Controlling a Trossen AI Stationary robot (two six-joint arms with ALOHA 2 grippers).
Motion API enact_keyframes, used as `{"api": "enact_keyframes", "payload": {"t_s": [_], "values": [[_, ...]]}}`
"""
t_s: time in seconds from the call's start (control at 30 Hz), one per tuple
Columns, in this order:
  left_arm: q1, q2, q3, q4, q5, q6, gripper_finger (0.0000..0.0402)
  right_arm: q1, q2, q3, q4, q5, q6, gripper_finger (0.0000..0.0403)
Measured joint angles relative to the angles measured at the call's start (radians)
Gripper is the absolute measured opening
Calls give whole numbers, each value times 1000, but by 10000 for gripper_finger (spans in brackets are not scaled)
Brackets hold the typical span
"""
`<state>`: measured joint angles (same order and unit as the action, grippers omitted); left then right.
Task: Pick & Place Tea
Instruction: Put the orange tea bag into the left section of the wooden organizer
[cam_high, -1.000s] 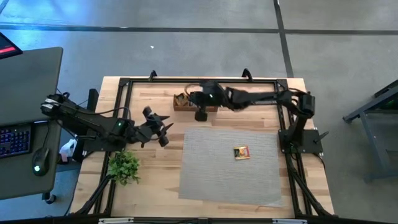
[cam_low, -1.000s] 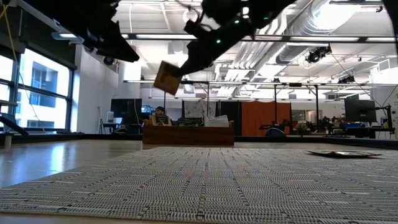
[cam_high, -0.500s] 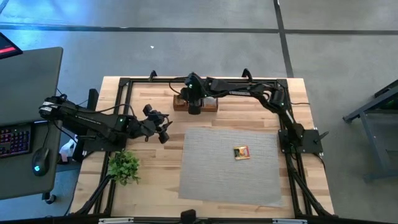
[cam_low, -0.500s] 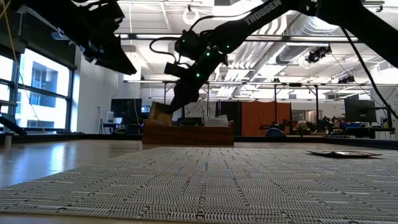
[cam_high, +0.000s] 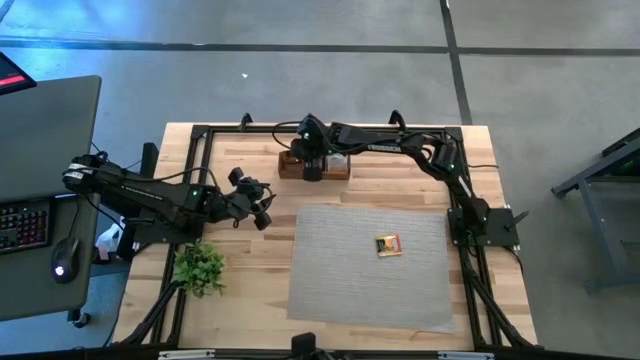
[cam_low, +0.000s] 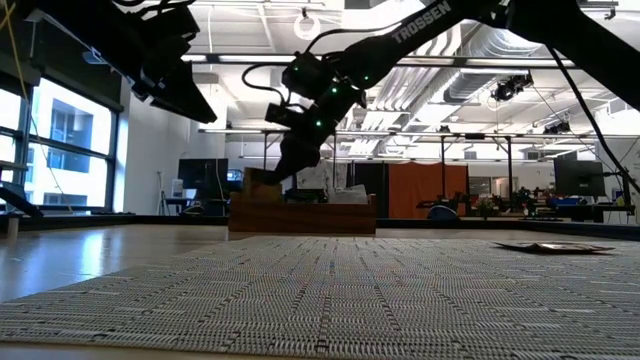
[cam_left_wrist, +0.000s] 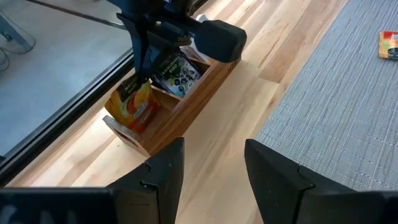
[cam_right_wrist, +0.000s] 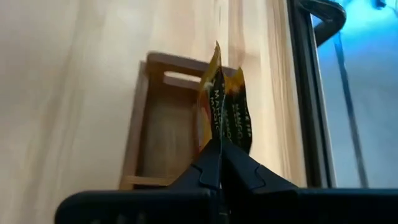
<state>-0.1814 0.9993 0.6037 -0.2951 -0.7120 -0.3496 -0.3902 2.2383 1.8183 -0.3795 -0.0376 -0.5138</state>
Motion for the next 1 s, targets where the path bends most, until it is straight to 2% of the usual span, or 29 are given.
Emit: {"api": "enact_keyframes", "payload": {"t_s": [0.17,0.33,0.6,0.7,0.8,0.9,1.0], "values": [[0,0,0,0,0,-5,166,-1,-1,0,4,-20,13,0],[0,0,0,0,3,-15,166,0,-1,0,6,13,14,7],[0,0,0,0,4,-15,166,0,-2,0,25,58,16,99],[0,0,0,0,14,-15,166,9,-3,0,59,130,15,128],[0,0,0,-1,22,-15,166,32,-18,16,16,259,-21,143],[0,0,0,-4,24,-15,166,81,-55,46,-113,364,-72,146],[0,0,0,-10,24,-15,166,144,-104,80,-301,426,-49,142]]}}
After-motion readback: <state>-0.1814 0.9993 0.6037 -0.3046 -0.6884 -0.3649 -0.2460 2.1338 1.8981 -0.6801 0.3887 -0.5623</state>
